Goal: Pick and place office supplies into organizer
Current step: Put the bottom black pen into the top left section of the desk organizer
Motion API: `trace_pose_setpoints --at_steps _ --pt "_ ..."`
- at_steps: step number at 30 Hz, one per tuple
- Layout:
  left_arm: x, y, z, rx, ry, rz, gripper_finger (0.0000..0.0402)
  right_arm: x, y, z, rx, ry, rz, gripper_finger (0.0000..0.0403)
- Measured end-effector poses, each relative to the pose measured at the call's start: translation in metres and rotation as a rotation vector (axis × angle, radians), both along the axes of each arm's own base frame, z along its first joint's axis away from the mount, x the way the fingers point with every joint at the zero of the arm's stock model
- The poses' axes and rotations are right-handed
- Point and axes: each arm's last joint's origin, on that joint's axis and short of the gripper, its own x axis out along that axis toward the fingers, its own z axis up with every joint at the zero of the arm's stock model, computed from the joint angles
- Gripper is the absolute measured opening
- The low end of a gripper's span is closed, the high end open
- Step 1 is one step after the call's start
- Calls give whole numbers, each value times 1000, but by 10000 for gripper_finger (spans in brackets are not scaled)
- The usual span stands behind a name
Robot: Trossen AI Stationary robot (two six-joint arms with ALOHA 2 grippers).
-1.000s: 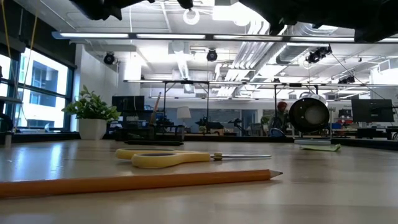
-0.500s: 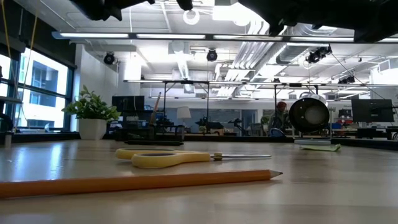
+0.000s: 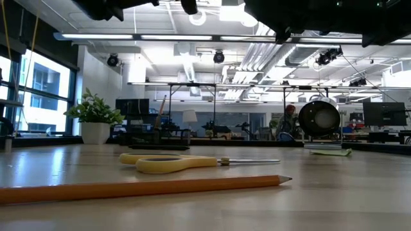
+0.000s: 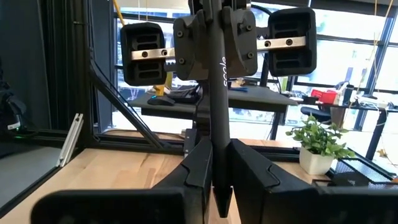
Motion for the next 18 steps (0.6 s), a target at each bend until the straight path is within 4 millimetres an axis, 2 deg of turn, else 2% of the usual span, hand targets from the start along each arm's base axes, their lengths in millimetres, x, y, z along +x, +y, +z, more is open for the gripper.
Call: trace_pose_setpoints --at_steps 8,18 --pt "0 1 -2 -4 17 19 3 0 -1 -2 12 23 -19 39" --pt "0 4 -2 27 26 66 2 1 -2 -12 59 117 -78 82"
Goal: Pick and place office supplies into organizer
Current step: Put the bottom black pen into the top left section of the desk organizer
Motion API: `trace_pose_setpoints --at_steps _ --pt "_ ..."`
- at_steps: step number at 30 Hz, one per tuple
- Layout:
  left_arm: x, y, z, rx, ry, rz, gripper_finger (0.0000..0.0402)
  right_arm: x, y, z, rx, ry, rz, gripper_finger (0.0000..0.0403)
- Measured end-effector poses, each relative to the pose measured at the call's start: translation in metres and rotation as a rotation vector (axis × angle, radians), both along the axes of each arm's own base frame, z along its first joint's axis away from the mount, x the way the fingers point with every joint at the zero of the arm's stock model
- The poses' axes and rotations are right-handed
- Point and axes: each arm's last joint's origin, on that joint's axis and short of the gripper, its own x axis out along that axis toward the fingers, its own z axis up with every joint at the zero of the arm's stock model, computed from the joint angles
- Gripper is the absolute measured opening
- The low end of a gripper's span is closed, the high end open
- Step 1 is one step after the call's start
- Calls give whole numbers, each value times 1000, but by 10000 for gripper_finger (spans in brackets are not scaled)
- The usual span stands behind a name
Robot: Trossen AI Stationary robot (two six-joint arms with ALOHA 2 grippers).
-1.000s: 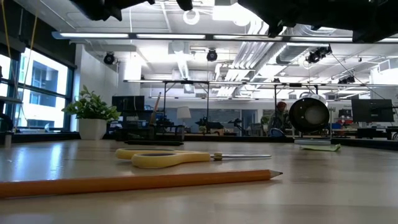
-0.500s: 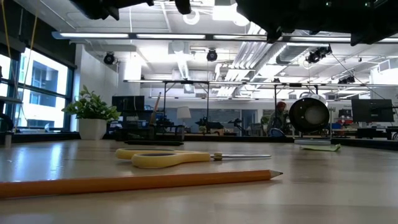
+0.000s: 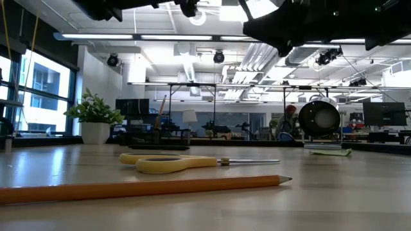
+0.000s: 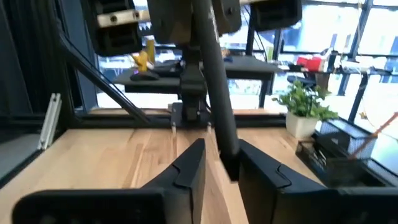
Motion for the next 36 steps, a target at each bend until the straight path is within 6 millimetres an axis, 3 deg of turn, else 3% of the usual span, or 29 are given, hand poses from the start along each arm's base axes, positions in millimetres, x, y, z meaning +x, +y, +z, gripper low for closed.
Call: trace_pose_setpoints --at_steps 19,31,36 --pt "-30 44 15 -57 153 116 1 0 -2 -8 27 74 -67 99" --pt "-38 70 15 -92 158 86 1 -1 -2 -13 91 120 -69 99" --pt "-50 77 18 -119 203 90 1 -1 -2 -16 95 151 -71 99"
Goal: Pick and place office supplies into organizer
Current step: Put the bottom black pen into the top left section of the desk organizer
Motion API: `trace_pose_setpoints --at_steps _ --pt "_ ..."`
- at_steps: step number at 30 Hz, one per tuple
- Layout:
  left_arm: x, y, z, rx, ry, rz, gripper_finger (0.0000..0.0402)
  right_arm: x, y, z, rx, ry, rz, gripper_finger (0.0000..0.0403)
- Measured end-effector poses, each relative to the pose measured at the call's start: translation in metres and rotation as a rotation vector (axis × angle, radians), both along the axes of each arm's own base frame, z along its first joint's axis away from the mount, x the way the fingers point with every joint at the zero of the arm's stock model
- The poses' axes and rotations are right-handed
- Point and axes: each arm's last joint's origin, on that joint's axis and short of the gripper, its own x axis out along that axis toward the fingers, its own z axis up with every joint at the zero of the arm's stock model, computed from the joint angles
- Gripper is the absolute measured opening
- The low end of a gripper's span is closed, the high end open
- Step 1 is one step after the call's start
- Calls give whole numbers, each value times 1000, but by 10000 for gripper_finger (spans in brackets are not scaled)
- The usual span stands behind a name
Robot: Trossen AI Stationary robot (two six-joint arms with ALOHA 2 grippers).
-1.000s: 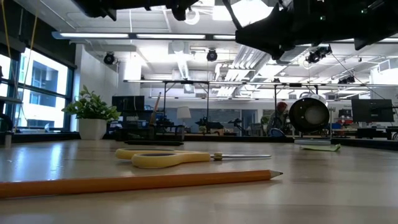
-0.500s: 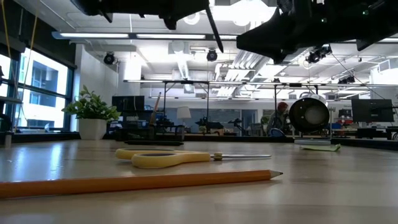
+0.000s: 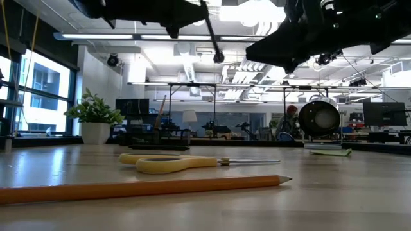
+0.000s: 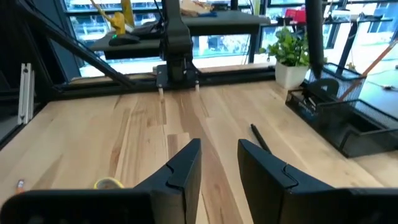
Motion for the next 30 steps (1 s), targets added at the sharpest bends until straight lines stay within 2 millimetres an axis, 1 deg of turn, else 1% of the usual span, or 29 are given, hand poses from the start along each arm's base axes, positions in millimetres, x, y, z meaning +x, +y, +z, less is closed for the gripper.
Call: trace_pose_setpoints --at_steps 4,7,10,12,14,18,23,26,30 --pt "-20 9 7 7 60 55 1 0 0 -2 21 21 -4 99" --pt "-36 19 10 18 117 137 3 -1 0 -4 30 32 -10 99" --pt "-51 34 7 37 197 303 9 -1 0 -5 58 37 -19 99" --pt "-60 48 5 48 240 417 11 -1 0 -5 74 41 -22 99" --pt "-69 63 2 49 256 492 12 -1 0 -6 86 43 -28 99" --pt "-84 96 -7 28 275 617 13 0 -1 -10 97 57 -74 99" --pt "-103 132 -21 -30 273 760 13 5 -1 -25 109 110 -94 99" --pt "-111 147 -30 -63 269 814 14 7 -1 -33 125 132 -113 99" --pt "-114 162 -46 -104 299 847 14 9 -2 -37 130 129 -137 99"
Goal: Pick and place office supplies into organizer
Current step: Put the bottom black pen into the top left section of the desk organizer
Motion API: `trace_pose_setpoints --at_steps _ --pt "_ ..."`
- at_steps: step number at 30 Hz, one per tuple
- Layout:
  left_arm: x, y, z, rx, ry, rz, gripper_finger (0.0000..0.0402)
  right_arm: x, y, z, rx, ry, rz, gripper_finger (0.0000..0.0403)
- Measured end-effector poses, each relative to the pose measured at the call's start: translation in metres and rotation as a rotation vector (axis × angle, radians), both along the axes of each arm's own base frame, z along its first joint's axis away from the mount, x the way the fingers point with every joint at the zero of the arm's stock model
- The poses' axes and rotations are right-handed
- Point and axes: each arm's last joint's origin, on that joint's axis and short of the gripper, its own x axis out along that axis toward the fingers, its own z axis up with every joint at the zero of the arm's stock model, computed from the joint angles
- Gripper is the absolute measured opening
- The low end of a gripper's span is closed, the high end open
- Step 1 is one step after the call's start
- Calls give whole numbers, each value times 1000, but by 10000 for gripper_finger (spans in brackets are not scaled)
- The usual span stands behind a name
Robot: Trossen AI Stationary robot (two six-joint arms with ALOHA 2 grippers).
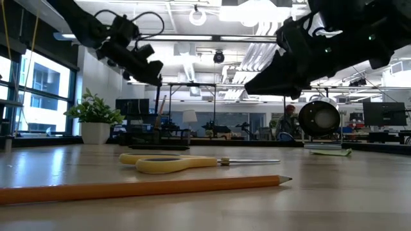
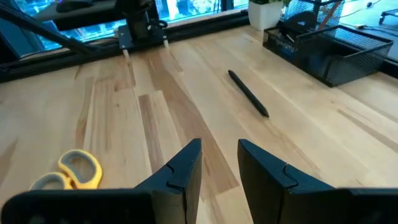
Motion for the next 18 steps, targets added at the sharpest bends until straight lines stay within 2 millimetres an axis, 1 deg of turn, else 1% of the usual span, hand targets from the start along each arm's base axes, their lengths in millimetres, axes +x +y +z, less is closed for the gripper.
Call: trace_pose_setpoints --at_steps 3,7,14,18 --pt "1 4 -8 -21 9 11 14 1 0 1 4 -17 4 99" --pt "1 4 -9 -34 6 13 14 1 0 1 4 -18 5 99" --pt "-2 -1 -6 -67 13 7 14 1 0 1 -5 -15 8 99" --pt "-3 -4 -1 -49 5 2 14 1 0 1 -5 -15 8 99"
